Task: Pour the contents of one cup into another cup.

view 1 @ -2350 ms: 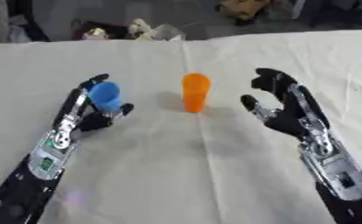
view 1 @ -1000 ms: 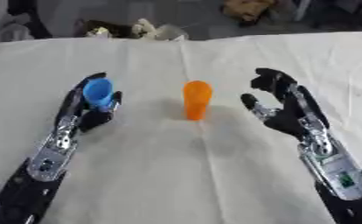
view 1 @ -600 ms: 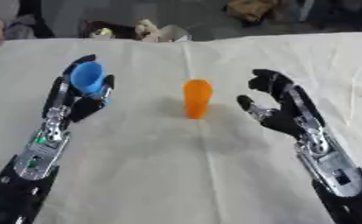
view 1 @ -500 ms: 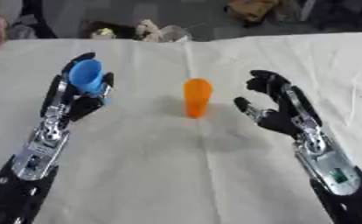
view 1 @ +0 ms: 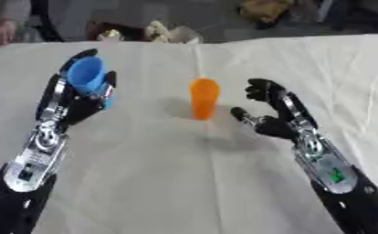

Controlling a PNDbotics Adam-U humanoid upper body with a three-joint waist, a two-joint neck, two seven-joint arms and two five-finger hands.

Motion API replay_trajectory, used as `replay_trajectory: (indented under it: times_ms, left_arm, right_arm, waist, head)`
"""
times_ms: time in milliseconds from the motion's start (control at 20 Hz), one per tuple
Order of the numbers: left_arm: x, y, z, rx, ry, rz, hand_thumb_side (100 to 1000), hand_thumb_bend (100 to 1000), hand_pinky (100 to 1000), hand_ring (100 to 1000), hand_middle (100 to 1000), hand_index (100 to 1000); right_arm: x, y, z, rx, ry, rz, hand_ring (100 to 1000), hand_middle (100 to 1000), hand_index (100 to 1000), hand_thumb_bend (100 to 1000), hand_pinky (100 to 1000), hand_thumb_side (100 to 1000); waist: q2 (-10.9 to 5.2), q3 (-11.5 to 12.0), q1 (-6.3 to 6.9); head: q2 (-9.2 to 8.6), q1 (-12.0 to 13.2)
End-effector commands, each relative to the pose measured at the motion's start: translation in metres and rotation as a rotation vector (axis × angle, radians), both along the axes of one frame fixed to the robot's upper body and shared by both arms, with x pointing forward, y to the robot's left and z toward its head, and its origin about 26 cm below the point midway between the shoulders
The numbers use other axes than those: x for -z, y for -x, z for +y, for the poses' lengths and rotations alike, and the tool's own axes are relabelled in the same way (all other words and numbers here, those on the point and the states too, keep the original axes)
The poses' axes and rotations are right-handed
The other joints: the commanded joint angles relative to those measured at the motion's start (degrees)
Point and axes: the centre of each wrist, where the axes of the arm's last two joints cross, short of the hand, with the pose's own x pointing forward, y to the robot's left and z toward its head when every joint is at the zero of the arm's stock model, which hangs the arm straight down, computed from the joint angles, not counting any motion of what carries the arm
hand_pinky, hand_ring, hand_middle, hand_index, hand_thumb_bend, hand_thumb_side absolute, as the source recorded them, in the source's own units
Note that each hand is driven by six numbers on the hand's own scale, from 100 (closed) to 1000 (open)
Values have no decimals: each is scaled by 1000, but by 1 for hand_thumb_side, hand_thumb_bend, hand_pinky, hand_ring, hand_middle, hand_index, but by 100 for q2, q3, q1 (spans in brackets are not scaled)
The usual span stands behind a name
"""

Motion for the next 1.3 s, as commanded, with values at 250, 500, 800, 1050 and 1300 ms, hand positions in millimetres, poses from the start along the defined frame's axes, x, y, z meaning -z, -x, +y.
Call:
replay_trajectory:
  times_ms: [250,500,800,1050,1300]
  left_arm:
    - [-20,3,-11,63,13,-44,300,100,100,598,489,887]
    - [-27,5,-18,99,24,-58,301,100,100,597,489,888]
    - [-33,7,-27,137,32,-72,299,100,100,596,488,889]
    - [-37,9,-31,158,39,-82,300,100,100,595,487,889]
    - [-39,9,-34,173,38,-83,300,100,100,594,486,889]
  right_arm:
    - [-5,-14,5,-2,28,-19,745,714,846,553,854,333]
    - [-4,-21,11,-10,41,-16,745,714,846,554,854,335]
    - [-6,-28,19,-26,57,-26,746,714,847,558,854,338]
    - [-10,-32,26,-49,71,-34,746,713,847,557,855,339]
    - [-11,-36,34,-78,95,-32,745,706,846,553,854,339]
  waist:
    - [-67,148,41]
    - [-23,265,73]
    - [16,387,98]
    - [38,436,102]
    - [55,483,95]
  head:
    - [-116,-112]
    - [-172,-209]
    - [-213,-331]
    - [-230,-384]
    - [-251,-407]
